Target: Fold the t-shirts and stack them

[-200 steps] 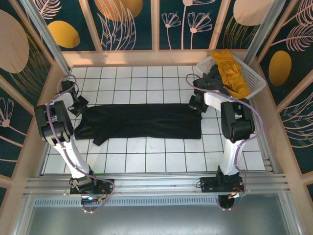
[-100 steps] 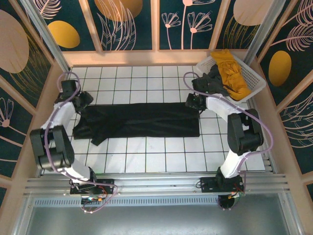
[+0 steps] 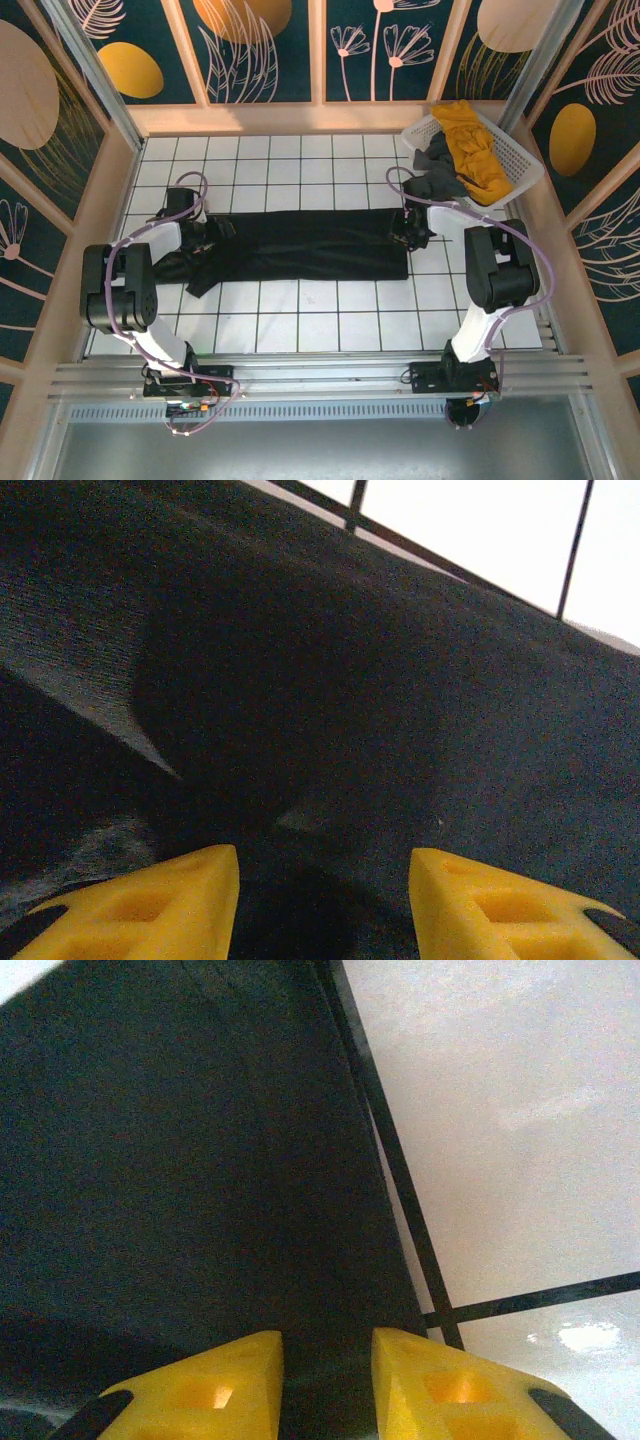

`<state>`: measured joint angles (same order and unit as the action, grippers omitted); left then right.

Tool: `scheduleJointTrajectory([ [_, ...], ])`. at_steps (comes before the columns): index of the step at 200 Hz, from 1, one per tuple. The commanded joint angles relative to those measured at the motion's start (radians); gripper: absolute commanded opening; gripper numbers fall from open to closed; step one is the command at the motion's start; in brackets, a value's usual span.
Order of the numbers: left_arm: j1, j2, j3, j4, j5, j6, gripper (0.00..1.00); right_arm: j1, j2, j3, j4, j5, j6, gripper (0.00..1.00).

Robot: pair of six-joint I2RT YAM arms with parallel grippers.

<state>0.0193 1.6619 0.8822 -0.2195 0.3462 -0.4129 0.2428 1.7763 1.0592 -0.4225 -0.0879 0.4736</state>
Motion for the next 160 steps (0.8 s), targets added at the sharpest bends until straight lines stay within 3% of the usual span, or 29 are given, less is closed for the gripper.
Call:
scheduleJointTrajectory([
  [1,-0.013,-0.008,-0.022,-0.016,0.04,0.055,0.46,0.002,-0.005,0.001,-0.024,-0.012,0.019,0.3],
  [41,-0.033,-0.066,-0.053,-0.064,0.04,0.055,0.24,0.004,-0.004,0.014,-0.022,0.0,0.031,0.3],
  [82,-0.067,-0.213,-0.113,-0.089,0.074,-0.052,0.05,0.003,-0.011,0.033,-0.032,0.013,0.034,0.3],
  [132,-0.182,-0.319,-0.239,-0.065,0.126,-0.331,0.03,0.004,-0.021,0.042,-0.041,0.01,0.042,0.3],
  [160,-0.228,-0.349,-0.304,-0.043,0.114,-0.526,0.24,0.005,-0.021,0.044,-0.043,0.007,0.04,0.3],
])
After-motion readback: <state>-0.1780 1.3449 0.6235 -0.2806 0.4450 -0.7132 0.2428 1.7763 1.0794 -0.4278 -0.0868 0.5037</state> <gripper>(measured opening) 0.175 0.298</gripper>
